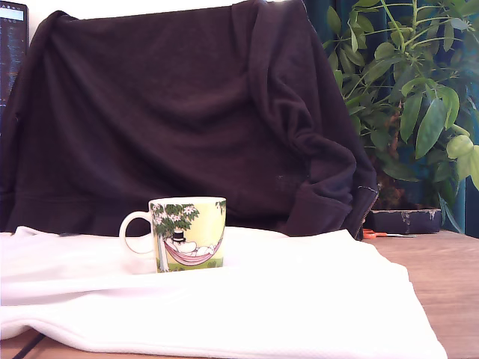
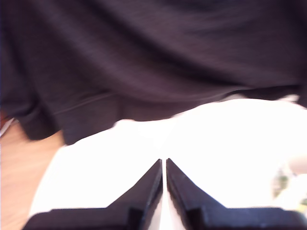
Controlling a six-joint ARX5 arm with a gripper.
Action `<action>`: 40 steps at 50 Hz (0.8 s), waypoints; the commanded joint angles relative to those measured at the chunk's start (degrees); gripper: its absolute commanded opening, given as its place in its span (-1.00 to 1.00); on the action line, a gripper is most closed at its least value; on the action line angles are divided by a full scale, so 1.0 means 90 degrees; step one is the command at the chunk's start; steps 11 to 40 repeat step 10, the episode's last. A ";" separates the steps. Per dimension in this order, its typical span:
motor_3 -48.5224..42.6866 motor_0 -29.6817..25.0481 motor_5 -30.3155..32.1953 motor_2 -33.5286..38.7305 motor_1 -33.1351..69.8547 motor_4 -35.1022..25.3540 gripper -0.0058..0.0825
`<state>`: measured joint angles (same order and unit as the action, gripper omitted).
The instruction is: Pick the blue coffee capsule and place it inside the green coffee cup
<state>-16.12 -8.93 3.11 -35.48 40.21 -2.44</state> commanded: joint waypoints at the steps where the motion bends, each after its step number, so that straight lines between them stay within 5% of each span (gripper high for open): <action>1: -0.0015 0.0136 0.0041 -0.0015 -0.0100 -0.0015 -0.91; 40: -0.0066 0.0338 0.0039 -0.0015 -0.0146 -0.0090 -0.91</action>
